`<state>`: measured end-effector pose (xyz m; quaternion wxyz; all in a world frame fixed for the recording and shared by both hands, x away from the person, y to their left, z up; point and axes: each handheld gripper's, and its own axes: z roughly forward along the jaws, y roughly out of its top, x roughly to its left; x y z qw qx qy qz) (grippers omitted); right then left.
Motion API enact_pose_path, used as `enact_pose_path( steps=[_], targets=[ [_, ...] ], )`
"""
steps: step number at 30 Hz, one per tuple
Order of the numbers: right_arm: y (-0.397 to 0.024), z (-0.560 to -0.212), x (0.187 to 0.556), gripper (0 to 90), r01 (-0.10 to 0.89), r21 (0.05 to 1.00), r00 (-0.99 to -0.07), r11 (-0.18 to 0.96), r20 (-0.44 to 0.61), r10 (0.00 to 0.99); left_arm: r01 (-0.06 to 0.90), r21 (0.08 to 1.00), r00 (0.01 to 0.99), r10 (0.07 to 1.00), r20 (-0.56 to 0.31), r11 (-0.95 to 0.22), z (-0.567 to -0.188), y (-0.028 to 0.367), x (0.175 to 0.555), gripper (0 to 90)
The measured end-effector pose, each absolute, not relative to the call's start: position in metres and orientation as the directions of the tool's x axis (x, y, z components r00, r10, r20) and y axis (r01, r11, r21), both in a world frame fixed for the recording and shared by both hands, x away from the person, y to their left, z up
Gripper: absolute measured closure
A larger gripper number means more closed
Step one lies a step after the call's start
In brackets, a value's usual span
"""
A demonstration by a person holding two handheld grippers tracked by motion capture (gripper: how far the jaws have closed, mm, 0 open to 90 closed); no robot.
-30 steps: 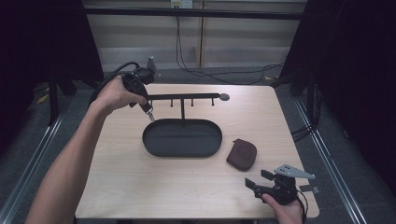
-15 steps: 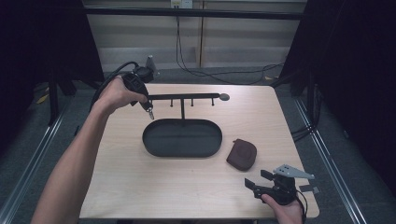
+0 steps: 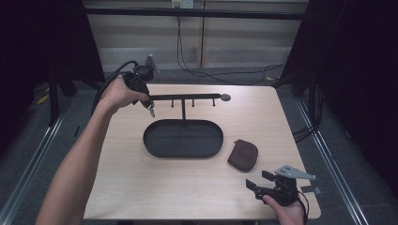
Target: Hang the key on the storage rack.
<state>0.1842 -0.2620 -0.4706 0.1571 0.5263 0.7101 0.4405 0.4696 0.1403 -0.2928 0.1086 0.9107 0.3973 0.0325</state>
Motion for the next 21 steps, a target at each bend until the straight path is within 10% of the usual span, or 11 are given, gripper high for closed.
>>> enact_pose_path(
  steps=[21],
  targets=[
    [-0.261, -0.471, 0.187, 21.4, 0.618, 0.783, -0.393, 0.060, 0.242, 0.887, 0.728, 0.228, 0.673, 0.738, -0.059, -0.646, -0.295, 0.161, 0.457, 86.0]
  ],
)
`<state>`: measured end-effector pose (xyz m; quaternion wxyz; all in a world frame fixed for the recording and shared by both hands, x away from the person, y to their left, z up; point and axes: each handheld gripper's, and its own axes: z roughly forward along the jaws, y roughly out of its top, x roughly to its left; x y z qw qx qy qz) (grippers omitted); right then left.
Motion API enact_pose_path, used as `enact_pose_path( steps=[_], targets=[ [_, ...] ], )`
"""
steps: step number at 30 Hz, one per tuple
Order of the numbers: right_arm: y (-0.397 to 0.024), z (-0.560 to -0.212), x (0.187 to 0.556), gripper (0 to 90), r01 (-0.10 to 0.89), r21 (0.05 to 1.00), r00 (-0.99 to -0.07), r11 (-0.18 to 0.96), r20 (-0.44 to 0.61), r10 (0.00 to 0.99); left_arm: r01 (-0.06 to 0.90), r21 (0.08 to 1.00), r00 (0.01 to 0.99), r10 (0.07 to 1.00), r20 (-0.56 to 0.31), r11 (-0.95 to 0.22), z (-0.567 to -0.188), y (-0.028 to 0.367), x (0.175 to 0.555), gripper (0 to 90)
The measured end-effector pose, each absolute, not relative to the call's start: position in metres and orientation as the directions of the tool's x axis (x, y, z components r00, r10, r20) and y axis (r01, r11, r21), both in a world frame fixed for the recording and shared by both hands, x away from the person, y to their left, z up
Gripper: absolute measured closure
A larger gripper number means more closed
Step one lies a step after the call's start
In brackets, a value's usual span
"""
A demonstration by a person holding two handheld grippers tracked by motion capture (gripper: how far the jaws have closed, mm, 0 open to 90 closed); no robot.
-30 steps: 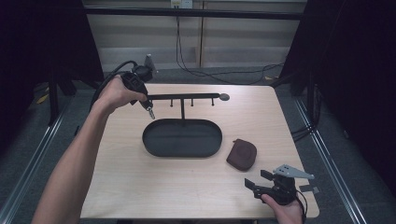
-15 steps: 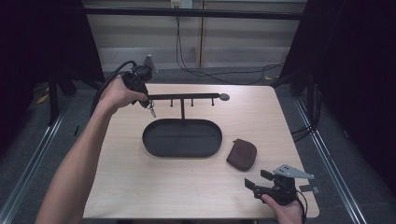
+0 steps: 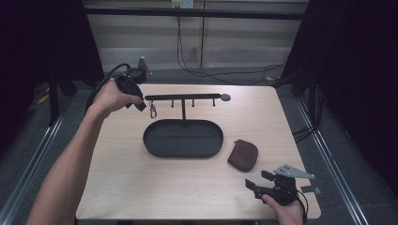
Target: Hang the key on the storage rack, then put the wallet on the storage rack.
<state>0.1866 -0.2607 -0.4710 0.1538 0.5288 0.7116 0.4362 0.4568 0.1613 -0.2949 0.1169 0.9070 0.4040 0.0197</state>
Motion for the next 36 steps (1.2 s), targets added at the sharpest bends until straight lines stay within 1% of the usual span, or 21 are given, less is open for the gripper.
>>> enact_pose_path(
  steps=[6, 7, 8, 10, 15, 18, 19, 23, 26, 28, 30, 31, 34, 36],
  targets=[
    [-0.260, -0.470, 0.185, 21.4, 0.614, 0.787, -0.394, 0.062, 0.237, 0.888, 0.729, 0.230, 0.675, 0.733, -0.086, -0.644, -0.297, 0.171, 0.446, 83.2],
    [-0.260, -0.471, 0.185, 21.5, 0.615, 0.786, -0.395, 0.064, 0.237, 0.888, 0.723, 0.256, 0.680, 0.726, -0.103, -0.641, -0.297, 0.176, 0.440, 82.6],
    [-0.260, -0.471, 0.185, 21.5, 0.615, 0.786, -0.395, 0.064, 0.237, 0.888, 0.723, 0.256, 0.680, 0.726, -0.103, -0.641, -0.297, 0.176, 0.440, 81.9],
    [-0.260, -0.471, 0.185, 21.4, 0.614, 0.787, -0.397, 0.070, 0.231, 0.888, 0.718, 0.296, 0.684, 0.718, -0.131, -0.630, -0.296, 0.183, 0.435, 81.9],
    [-0.260, -0.471, 0.185, 21.4, 0.613, 0.787, -0.398, 0.071, 0.230, 0.888, 0.709, 0.323, 0.689, 0.712, -0.132, -0.627, -0.300, 0.196, 0.422, 81.0],
    [-0.259, -0.471, 0.185, 21.5, 0.615, 0.786, -0.397, 0.071, 0.230, 0.889, 0.707, 0.344, 0.688, 0.713, -0.134, -0.618, -0.302, 0.201, 0.414, 78.4],
    [-0.260, -0.470, 0.185, 21.4, 0.613, 0.787, -0.396, 0.069, 0.230, 0.889, 0.702, 0.350, 0.692, 0.711, -0.128, -0.620, -0.304, 0.204, 0.410, 75.0],
    [-0.260, -0.470, 0.185, 21.5, 0.616, 0.785, -0.391, 0.062, 0.236, 0.890, 0.698, 0.388, 0.691, 0.707, -0.148, -0.601, -0.308, 0.214, 0.397, 73.3],
    [-0.260, -0.470, 0.185, 21.4, 0.615, 0.786, -0.392, 0.066, 0.233, 0.890, 0.695, 0.414, 0.690, 0.707, -0.154, -0.587, -0.312, 0.221, 0.390, 66.6],
    [-0.260, -0.471, 0.186, 21.4, 0.617, 0.785, -0.391, 0.065, 0.234, 0.890, 0.690, 0.456, 0.689, 0.703, -0.177, -0.562, -0.315, 0.227, 0.386, 59.5],
    [-0.260, -0.471, 0.187, 21.4, 0.621, 0.782, -0.384, 0.057, 0.240, 0.892, 0.689, 0.489, 0.680, 0.711, -0.179, -0.535, -0.319, 0.230, 0.383, 55.7],
    [-0.260, -0.471, 0.187, 21.4, 0.621, 0.781, -0.383, 0.056, 0.240, 0.892, 0.677, 0.497, 0.691, 0.702, -0.173, -0.543, -0.320, 0.232, 0.382, 52.6],
    [-0.260, -0.471, 0.188, 21.4, 0.625, 0.779, -0.383, 0.056, 0.243, 0.891, 0.669, 0.519, 0.693, 0.698, -0.177, -0.532, -0.326, 0.234, 0.374, 46.2],
    [-0.260, -0.471, 0.188, 21.4, 0.625, 0.778, -0.382, 0.057, 0.242, 0.892, 0.665, 0.529, 0.693, 0.699, -0.177, -0.527, -0.330, 0.235, 0.370, 44.7]
  ],
)
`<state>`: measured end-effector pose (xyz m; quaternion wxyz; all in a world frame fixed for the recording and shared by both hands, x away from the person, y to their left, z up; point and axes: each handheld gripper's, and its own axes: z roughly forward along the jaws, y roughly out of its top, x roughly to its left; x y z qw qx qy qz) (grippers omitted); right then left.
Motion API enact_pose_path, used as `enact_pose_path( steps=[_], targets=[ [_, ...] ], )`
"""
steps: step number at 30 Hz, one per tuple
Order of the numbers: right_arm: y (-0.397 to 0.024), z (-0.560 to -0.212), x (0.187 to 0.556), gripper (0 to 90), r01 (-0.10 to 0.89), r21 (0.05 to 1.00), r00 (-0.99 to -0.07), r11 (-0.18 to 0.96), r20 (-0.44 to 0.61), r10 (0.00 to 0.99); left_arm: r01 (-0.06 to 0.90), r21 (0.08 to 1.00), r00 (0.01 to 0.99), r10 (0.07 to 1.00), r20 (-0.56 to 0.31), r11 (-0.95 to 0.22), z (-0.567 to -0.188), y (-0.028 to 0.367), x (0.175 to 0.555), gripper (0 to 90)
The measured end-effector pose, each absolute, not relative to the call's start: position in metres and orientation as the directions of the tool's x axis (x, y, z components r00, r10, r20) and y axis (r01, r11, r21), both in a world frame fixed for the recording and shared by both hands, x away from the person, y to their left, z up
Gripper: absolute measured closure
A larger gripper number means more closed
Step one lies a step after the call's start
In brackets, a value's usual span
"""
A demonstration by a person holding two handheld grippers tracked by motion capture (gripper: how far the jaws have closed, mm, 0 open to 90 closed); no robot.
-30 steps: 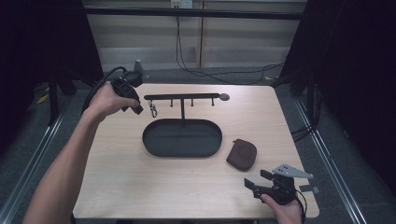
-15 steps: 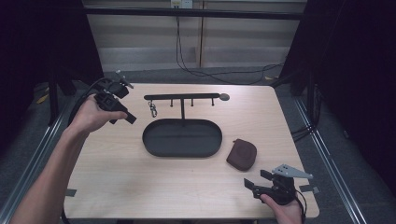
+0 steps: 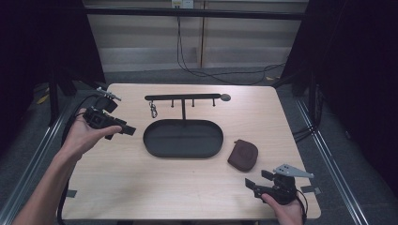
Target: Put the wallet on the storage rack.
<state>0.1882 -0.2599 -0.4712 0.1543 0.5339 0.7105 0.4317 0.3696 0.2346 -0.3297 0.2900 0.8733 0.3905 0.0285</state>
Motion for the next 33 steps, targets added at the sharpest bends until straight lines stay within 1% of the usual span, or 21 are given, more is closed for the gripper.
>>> enact_pose_path(
  steps=[2, 4, 7, 10, 12, 16, 17, 18, 19, 21, 24, 25, 27, 32, 33],
  targets=[
    [-0.260, -0.471, 0.187, 21.4, 0.624, 0.780, -0.381, 0.056, 0.241, 0.893, 0.664, 0.549, 0.692, 0.695, -0.195, -0.508, -0.335, 0.237, 0.363, 41.6],
    [-0.261, -0.471, 0.187, 21.4, 0.621, 0.782, -0.378, 0.051, 0.242, 0.893, 0.671, 0.558, 0.681, 0.703, -0.204, -0.488, -0.340, 0.240, 0.357, 36.2],
    [-0.261, -0.471, 0.187, 21.4, 0.624, 0.780, -0.379, 0.054, 0.242, 0.893, 0.676, 0.570, 0.670, 0.711, -0.213, -0.466, -0.349, 0.243, 0.350, 33.7],
    [-0.261, -0.471, 0.187, 21.4, 0.624, 0.780, -0.378, 0.051, 0.244, 0.893, 0.663, 0.596, 0.658, 0.733, -0.175, -0.453, -0.359, 0.244, 0.341, 31.9],
    [-0.261, -0.471, 0.187, 21.4, 0.624, 0.780, -0.379, 0.053, 0.243, 0.893, 0.670, 0.589, 0.656, 0.731, -0.185, -0.452, -0.365, 0.244, 0.338, 28.4],
    [-0.261, -0.471, 0.188, 21.4, 0.626, 0.778, -0.373, 0.046, 0.247, 0.894, 0.663, 0.607, 0.665, 0.717, -0.207, -0.439, -0.374, 0.248, 0.330, 26.2],
    [-0.262, -0.471, 0.188, 21.4, 0.627, 0.778, -0.370, 0.042, 0.250, 0.895, 0.672, 0.594, 0.664, 0.715, -0.220, -0.442, -0.379, 0.247, 0.325, 22.9],
    [-0.262, -0.471, 0.188, 21.4, 0.627, 0.778, -0.370, 0.042, 0.250, 0.895, 0.672, 0.594, 0.664, 0.715, -0.220, -0.442, -0.379, 0.247, 0.325, 25.7],
    [-0.262, -0.471, 0.187, 21.4, 0.628, 0.777, -0.368, 0.040, 0.251, 0.895, 0.678, 0.591, 0.662, 0.713, -0.231, -0.438, -0.384, 0.247, 0.320, 25.7],
    [-0.262, -0.472, 0.188, 21.4, 0.629, 0.776, -0.364, 0.040, 0.250, 0.897, 0.683, 0.588, 0.656, 0.717, -0.235, -0.433, -0.389, 0.247, 0.312, 23.7],
    [-0.260, -0.472, 0.190, 21.4, 0.637, 0.769, -0.368, 0.048, 0.250, 0.896, 0.687, 0.599, 0.657, 0.703, -0.271, -0.411, -0.400, 0.251, 0.301, 20.6],
    [-0.260, -0.472, 0.190, 21.4, 0.637, 0.769, -0.371, 0.050, 0.249, 0.895, 0.682, 0.603, 0.662, 0.699, -0.271, -0.412, -0.403, 0.253, 0.298, 19.9],
    [-0.261, -0.471, 0.189, 21.5, 0.639, 0.768, -0.369, 0.042, 0.258, 0.893, 0.665, 0.629, 0.663, 0.706, -0.248, -0.403, -0.410, 0.257, 0.288, 18.8],
    [-0.263, -0.469, 0.189, 21.6, 0.644, 0.765, -0.361, 0.027, 0.273, 0.892, 0.667, 0.637, 0.653, 0.716, -0.248, -0.388, -0.417, 0.259, 0.277, 19.3],
    [-0.263, -0.468, 0.189, 23.4, 0.654, 0.756, -0.350, 0.015, 0.285, 0.892, 0.652, 0.637, 0.660, 0.722, -0.210, -0.411, -0.422, 0.258, 0.268, 20.9]
  ],
)
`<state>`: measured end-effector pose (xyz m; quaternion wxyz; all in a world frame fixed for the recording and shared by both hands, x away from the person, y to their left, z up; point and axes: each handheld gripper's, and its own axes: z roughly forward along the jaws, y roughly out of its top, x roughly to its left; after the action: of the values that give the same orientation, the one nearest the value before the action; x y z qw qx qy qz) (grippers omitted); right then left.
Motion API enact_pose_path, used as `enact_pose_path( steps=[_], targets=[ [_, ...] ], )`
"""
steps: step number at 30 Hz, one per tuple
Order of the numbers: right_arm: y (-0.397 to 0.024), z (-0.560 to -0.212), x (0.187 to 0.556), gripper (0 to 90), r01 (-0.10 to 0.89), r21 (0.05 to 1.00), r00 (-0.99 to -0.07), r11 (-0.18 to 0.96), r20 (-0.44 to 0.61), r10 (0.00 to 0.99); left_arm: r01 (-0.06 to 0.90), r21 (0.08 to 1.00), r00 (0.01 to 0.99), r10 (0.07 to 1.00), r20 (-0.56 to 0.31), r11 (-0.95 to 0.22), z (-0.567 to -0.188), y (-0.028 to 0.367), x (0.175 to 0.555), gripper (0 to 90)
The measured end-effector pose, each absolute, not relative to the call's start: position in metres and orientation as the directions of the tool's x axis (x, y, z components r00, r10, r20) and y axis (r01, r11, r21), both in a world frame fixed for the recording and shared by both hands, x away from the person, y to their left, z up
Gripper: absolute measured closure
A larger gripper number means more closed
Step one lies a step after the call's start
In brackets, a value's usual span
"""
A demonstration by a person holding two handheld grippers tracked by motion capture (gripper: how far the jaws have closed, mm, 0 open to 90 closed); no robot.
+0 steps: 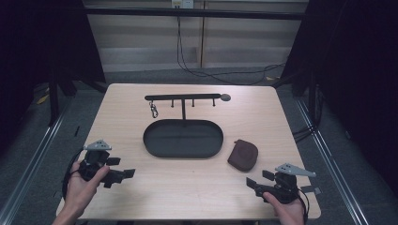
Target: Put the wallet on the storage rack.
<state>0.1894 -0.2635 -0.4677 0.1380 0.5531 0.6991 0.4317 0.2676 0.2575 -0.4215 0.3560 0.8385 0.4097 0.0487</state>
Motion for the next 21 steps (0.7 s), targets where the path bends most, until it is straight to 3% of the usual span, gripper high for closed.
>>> enact_pose_path(
  steps=[3, 8, 14, 21],
  targets=[
    [-0.263, -0.466, 0.191, 23.2, 0.680, 0.733, -0.341, 0.004, 0.312, 0.887, 0.643, 0.649, 0.665, 0.717, -0.209, -0.407, -0.426, 0.257, 0.260, 21.3],
    [-0.260, -0.459, 0.194, 25.4, 0.689, 0.722, -0.361, 0.070, 0.257, 0.896, 0.641, 0.666, 0.662, 0.714, -0.227, -0.382, -0.442, 0.259, 0.240, 21.3],
    [-0.267, -0.448, 0.210, 26.5, 0.721, 0.690, -0.338, 0.068, 0.264, 0.903, 0.630, 0.665, 0.685, 0.691, -0.232, -0.401, -0.453, 0.262, 0.218, 21.2],
    [-0.263, -0.435, 0.226, 23.5, 0.762, 0.637, -0.337, 0.121, 0.230, 0.913, 0.621, 0.671, 0.695, 0.680, -0.232, -0.405, -0.465, 0.263, 0.203, 21.4]
  ],
)
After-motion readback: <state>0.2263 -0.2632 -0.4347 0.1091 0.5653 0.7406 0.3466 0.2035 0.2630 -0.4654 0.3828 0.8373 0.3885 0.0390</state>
